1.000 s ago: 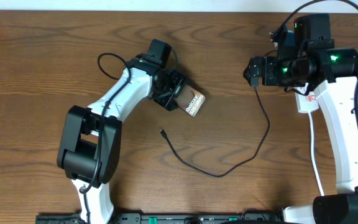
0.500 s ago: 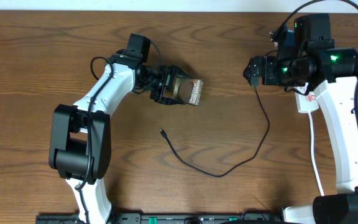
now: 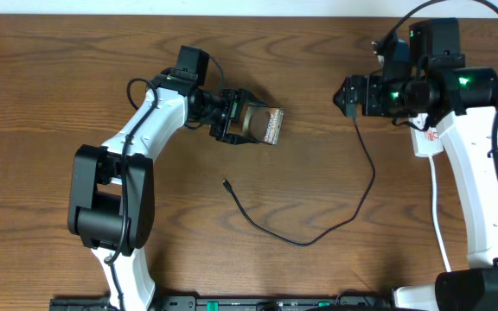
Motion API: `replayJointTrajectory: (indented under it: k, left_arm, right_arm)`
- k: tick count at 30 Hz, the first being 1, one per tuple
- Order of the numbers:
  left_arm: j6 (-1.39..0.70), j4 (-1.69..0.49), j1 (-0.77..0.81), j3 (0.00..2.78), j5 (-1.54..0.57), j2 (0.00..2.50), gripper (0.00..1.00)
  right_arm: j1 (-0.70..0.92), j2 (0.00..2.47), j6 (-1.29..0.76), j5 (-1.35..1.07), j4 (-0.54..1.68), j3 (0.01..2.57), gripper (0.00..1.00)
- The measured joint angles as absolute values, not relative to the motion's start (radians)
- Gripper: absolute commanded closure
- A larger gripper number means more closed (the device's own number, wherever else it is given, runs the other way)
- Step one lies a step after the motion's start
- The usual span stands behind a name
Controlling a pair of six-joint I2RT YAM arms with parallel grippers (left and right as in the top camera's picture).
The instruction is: Plug charger to phone and switch on socket
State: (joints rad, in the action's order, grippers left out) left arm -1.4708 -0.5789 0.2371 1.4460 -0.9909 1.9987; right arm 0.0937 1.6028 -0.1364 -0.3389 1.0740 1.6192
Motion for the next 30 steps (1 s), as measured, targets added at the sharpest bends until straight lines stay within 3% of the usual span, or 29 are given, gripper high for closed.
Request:
replayJointTrajectory:
  k: [6,15,30]
  left_arm:
    - [-1.52,-0.579,0.237,1.446,-0.866,1.999,0.93]
    - [-1.575,-0.583,0.272,1.446,-0.653,1.999,0.93]
    - [-1.575,-0.713,0.316,1.453,-0.501,1.993,0.93]
  right_arm:
    - [0.104,1.606,-0.227,-0.434,0.873,1.472,0.18]
    - [0.255,1.612,-0.376,-0.487,0.525,1.248,0.19]
    - [0.333,1.658,-0.381,-0.486,0.463,1.188,0.14]
